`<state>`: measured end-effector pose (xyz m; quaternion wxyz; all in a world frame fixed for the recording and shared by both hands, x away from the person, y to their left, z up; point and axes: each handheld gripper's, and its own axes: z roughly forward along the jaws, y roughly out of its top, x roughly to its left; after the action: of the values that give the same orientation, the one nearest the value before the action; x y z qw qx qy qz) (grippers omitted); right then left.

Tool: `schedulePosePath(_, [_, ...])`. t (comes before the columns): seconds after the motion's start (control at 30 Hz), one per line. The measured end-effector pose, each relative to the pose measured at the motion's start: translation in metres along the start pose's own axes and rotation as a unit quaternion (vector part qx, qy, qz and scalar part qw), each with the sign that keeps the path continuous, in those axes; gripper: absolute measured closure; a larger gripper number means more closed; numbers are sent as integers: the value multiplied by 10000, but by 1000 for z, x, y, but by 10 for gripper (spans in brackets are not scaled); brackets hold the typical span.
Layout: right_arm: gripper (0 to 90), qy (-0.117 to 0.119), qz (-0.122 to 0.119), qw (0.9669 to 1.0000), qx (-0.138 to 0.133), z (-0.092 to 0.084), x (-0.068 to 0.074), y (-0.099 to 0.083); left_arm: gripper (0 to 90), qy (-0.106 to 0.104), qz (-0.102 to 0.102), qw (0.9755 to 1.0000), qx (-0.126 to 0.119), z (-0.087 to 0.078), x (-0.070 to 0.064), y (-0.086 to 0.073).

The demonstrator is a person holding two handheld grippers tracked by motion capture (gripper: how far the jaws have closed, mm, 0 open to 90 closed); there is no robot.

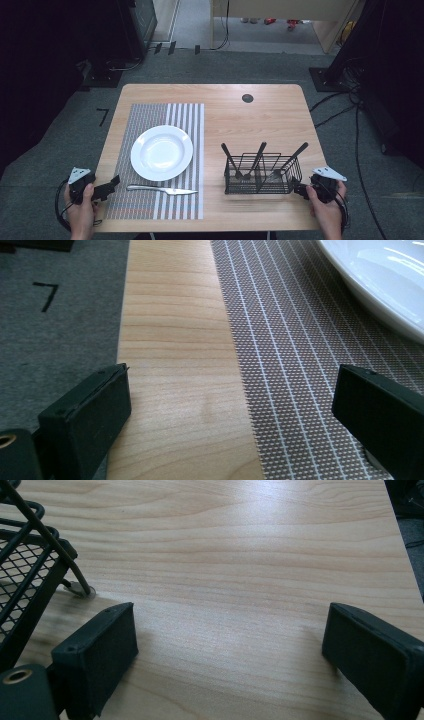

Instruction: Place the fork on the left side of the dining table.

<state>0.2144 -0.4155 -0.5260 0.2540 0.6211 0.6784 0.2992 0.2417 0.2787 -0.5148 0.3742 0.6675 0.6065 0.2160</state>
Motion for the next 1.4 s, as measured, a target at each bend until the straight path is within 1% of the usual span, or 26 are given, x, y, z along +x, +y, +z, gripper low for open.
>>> schedulePosePath(0.07, [70, 0, -1, 10000, -1, 0, 0, 0, 28, 35, 42, 9999, -94, -2, -1, 2])
schedulePosePath(0.1, [71, -4, -6, 10000, -7, 0, 0, 0, 28, 108, 6, 9995, -285, -9, -2, 4])
schedulePosePath(0.13, [71, -4, -6, 10000, -7, 0, 0, 0, 28, 108, 6, 9995, -285, -9, -2, 4])
schedulePosePath(0.17, [70, 1, -13, 10000, -6, -1, 0, -1, 28, 108, -126, 9990, -420, -16, -3, 5])
schedulePosePath(0.3, [70, -4, -1, 10000, 0, -1, 0, -1, 28, 2, -112, 9984, -559, -23, -11, 9])
schedulePosePath(0.47, [70, -2, -1, 10000, 0, -1, 0, -1, 28, -291, -29, 9960, -849, -41, -34, 27])
schedulePosePath(0.5, [70, -2, -1, 10000, 0, -1, 0, -1, 28, -291, -29, 9960, -849, -41, -34, 27])
schedulePosePath(0.57, [70, -3, 0, 10000, 0, -1, 0, -1, 28, -461, 77, 9950, -881, -46, -49, 38])
schedulePosePath(0.6, [70, -3, 0, 10000, 0, -1, 0, -1, 28, -461, 77, 9950, -881, -46, -49, 38])
schedulePosePath(0.63, [70, -4, -2, 10000, -1, -1, 0, -1, 28, -583, 200, 9940, -903, -49, -61, 44])
schedulePosePath(0.77, [70, -5, -4, 10000, -2, -1, 0, -1, 28, -905, 415, 9910, -897, -48, -86, 55])
schedulePosePath(0.8, [70, -5, -4, 10000, -2, -1, 0, -1, 28, -905, 415, 9910, -897, -48, -86, 55])
schedulePosePath(0.83, [70, -4, -3, 10000, -1, -1, 0, -1, 28, -1064, 522, 9889, -890, -48, -99, 62])
schedulePosePath(0.87, [70, -4, -3, 10000, -1, -1, 0, -1, 28, -1064, 522, 9889, -890, -48, -99, 62])
schedulePosePath(0.9, [70, -5, -3, 10000, -2, -1, 0, -1, 28, -1207, 610, 9866, -914, -47, -112, 69])
schedulePosePath(0.93, [70, -3, -6, 10000, -3, -1, 0, -1, 28, -1207, 610, 9866, -914, -47, -112, 69])
schedulePosePath(1.03, [70, -5, -3, 10000, -2, -1, 0, -1, 28, -1491, 744, 9811, -982, -47, -138, 81])
schedulePosePath(1.07, [70, -5, -3, 10000, -2, -1, 0, -1, 28, -1491, 744, 9811, -982, -47, -138, 81])
schedulePosePath(1.1, [70, -3, 0, 10000, -3, -1, 0, -1, 28, -1643, 817, 9780, -990, -46, -150, 85])
schedulePosePath(1.13, [70, -3, 1, 10000, -3, -1, 0, -1, 28, -1690, 865, 9769, -983, -45, -156, 87])
schedulePosePath(1.17, [70, -3, 1, 10000, -4, -1, 0, -1, 28, -1690, 865, 9769, -983, -45, -156, 87])
schedulePosePath(1.2, [70, -2, 1, 10000, -4, -1, 0, -1, 28, -1812, 909, 9743, -981, -43, -166, 90])
schedulePosePath(1.27, [70, -4, -1, 10000, -4, -1, 0, -1, 28, -1870, 941, 9731, -965, -41, -171, 91])
schedulePosePath(1.3, [70, -3, 1, 10000, -3, -1, 0, -1, 28, -2005, 987, 9702, -938, -38, -182, 92])
schedulePosePath(1.33, [70, -3, 1, 10000, -3, -1, 0, -1, 28, -2005, 987, 9702, -938, -38, -182, 92])
schedulePosePath(1.4, [70, -2, 1, 10000, -3, -1, 0, -1, 28, -2113, 1004, 9678, -928, -35, -190, 93])
